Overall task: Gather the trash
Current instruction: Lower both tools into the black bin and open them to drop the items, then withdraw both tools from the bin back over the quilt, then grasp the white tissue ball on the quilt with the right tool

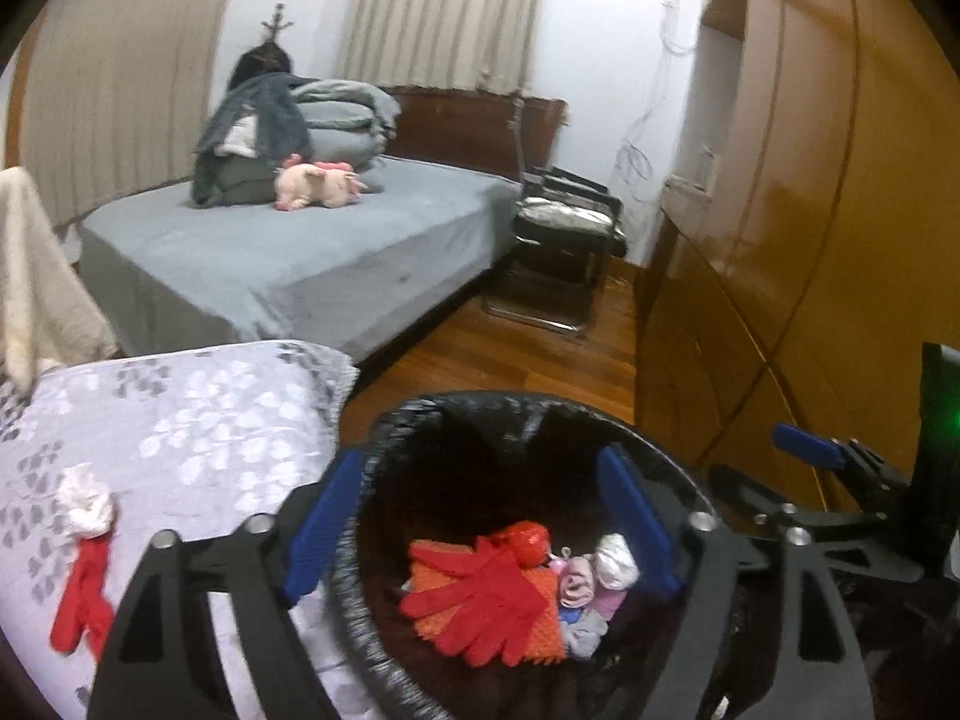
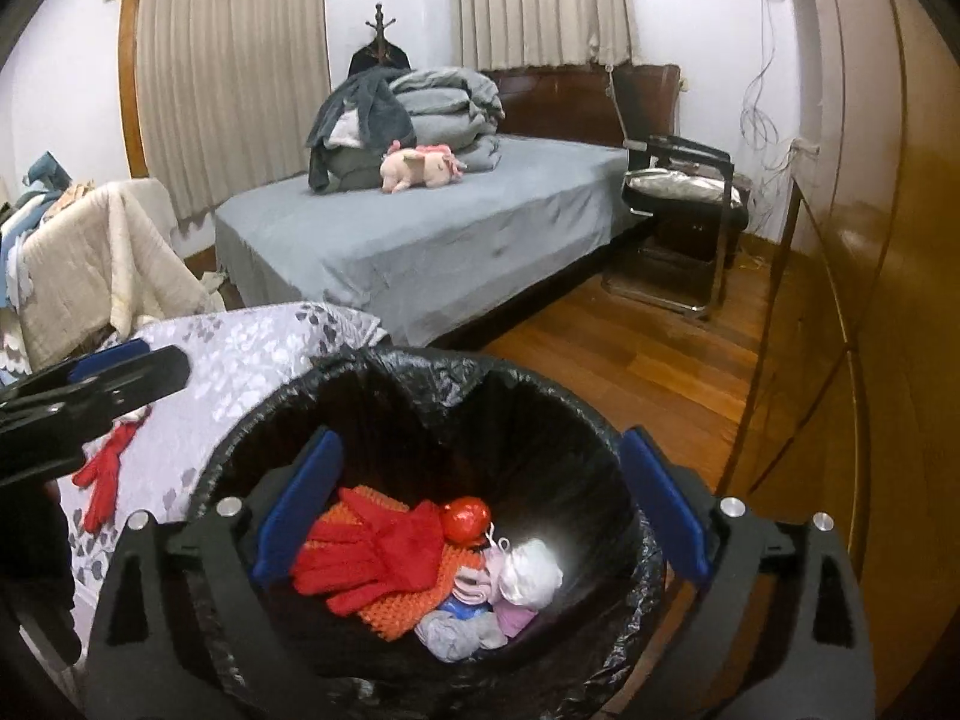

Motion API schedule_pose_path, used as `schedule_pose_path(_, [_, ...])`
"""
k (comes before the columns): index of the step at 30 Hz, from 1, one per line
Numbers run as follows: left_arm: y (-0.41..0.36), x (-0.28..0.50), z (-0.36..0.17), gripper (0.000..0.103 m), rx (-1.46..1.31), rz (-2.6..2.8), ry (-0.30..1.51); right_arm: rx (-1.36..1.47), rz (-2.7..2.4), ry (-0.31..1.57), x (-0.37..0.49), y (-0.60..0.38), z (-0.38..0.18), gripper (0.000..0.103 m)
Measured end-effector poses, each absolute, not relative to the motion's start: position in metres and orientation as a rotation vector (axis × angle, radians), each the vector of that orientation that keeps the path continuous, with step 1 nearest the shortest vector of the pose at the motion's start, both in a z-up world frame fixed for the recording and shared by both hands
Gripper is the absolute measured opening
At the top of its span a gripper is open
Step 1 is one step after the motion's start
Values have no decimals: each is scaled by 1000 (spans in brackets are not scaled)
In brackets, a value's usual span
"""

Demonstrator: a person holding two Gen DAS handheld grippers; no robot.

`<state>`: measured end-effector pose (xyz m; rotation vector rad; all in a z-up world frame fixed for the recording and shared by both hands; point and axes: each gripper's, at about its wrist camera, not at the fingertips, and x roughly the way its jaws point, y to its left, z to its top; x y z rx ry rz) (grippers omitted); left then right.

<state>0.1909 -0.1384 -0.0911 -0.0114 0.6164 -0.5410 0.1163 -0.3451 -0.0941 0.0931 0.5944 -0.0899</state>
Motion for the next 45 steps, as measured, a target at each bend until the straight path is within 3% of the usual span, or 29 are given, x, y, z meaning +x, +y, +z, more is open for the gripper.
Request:
schedule_pose_path(7, [-79,174,-71,90,-39,-423,569,103,-18,551,108,-317,-73,97])
schedule_pose_path(26, [94,142,-82,91,-56,-38,545,32,223,560,150,-176,-73,98])
schedule_pose_path(45, [193,189,-127,91,-88,121,583,-3,295,647,252,-47,-127,98])
